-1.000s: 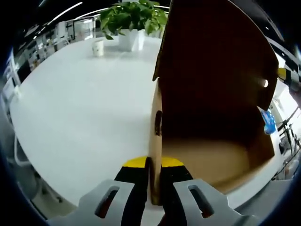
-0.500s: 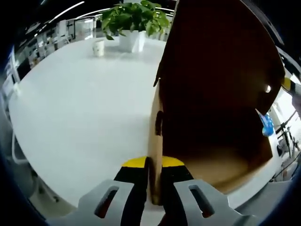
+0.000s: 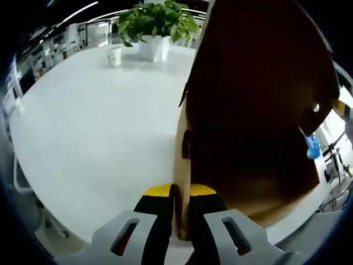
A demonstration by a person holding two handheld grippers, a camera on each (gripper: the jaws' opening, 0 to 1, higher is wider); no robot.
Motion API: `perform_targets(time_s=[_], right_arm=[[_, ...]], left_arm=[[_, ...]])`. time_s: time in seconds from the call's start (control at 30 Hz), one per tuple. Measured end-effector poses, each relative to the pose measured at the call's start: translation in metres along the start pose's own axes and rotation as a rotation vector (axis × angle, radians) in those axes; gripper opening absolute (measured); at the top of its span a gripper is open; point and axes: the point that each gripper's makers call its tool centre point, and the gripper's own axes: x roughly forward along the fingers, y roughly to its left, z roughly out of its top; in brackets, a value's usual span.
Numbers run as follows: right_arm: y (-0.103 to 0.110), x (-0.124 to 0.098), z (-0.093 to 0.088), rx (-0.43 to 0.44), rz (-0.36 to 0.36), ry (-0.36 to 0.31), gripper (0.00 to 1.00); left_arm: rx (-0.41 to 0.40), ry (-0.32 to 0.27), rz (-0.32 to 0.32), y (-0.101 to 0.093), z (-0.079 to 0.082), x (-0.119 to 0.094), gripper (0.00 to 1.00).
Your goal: Operate the shoe box by opening the lid, removing the specified soft item, and placing it in the target area until the item is outside and the box remains undamaged.
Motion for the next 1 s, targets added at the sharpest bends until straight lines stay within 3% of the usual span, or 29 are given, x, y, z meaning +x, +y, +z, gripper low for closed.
perform_targets(time_s=[1.0], right_arm=[[0.013,-0.027,-0.036,-0.036,0.0,-0.021,0.0]], left_arm=[[-0.043,-0.021,-0.052,-0.001,0.0,-0.001,0.09]])
